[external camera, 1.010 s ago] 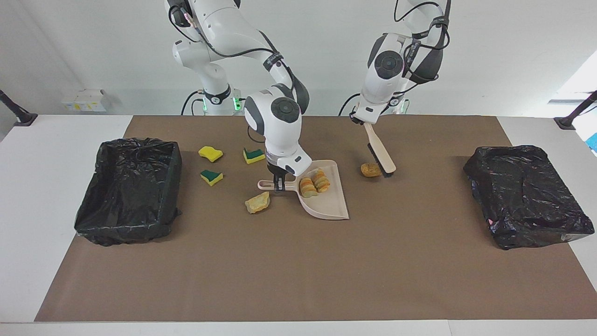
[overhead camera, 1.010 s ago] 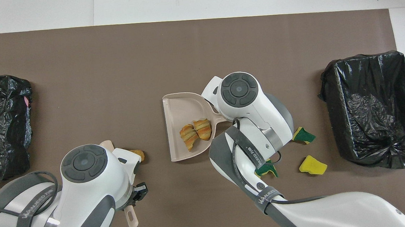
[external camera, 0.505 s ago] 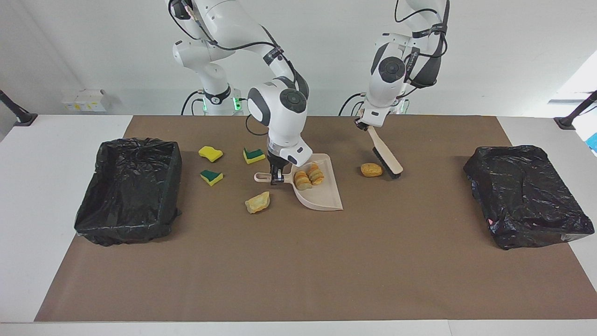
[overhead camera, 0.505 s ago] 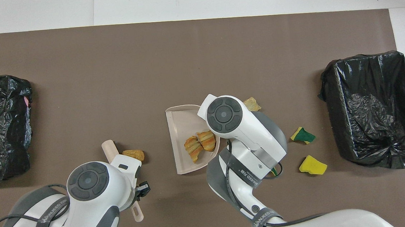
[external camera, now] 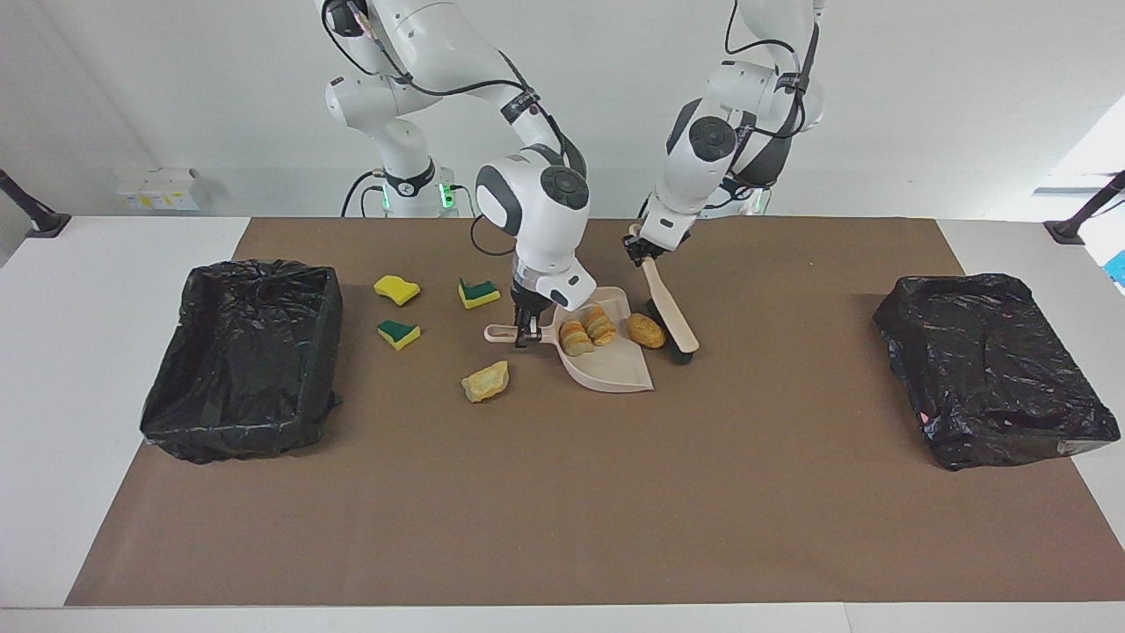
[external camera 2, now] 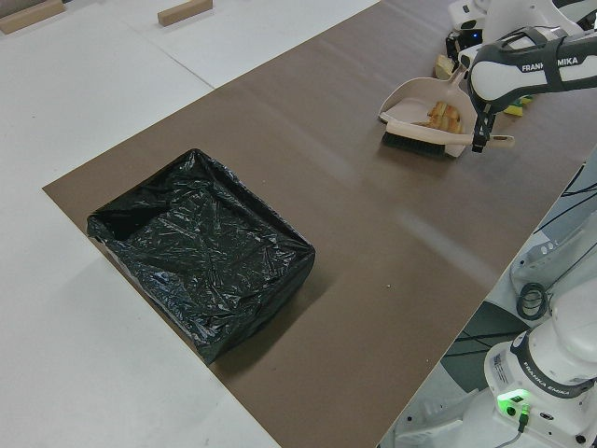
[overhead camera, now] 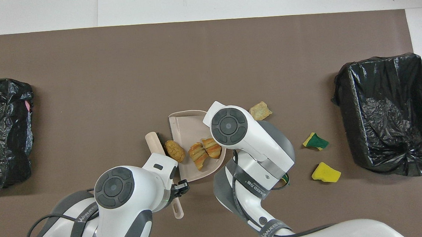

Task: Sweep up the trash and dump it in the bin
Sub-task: 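Sweep the bread pieces into the dustpan with the left gripper's brush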

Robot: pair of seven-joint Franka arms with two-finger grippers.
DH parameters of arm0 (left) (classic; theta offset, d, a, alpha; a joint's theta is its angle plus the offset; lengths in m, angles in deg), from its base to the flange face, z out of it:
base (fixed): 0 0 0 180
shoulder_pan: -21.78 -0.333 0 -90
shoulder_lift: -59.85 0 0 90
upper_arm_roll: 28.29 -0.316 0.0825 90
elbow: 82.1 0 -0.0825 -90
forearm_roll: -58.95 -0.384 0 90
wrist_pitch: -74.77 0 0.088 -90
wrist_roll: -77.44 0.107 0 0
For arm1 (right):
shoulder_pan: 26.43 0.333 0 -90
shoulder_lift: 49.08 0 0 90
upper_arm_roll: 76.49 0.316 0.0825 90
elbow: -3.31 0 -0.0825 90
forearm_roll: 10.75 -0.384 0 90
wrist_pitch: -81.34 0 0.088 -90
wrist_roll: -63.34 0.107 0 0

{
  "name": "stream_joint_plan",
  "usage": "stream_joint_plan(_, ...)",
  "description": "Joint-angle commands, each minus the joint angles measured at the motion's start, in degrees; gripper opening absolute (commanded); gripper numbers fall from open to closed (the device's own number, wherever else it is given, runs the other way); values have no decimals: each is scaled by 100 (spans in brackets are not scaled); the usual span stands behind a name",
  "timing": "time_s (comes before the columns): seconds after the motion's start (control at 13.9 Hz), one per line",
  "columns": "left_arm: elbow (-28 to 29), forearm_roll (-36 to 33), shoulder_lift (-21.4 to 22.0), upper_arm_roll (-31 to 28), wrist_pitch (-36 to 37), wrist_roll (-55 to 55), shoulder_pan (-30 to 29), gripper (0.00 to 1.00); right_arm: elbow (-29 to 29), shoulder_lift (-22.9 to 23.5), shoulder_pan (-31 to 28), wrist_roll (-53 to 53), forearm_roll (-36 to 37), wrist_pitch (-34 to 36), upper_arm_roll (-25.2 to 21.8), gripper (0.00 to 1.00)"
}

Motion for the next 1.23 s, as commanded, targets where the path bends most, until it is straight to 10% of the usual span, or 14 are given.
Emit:
stream_joint_plan(0.0, -448, 143, -267, -53, -61, 13, 259, 0, -114, 152, -13, 439, 93, -293, 33, 0)
stream_joint_plan(1.15, -30, -938, 1040, -27, 1706, 399, -181, 0, 9, -656, -637, 160, -135, 215, 42, 0)
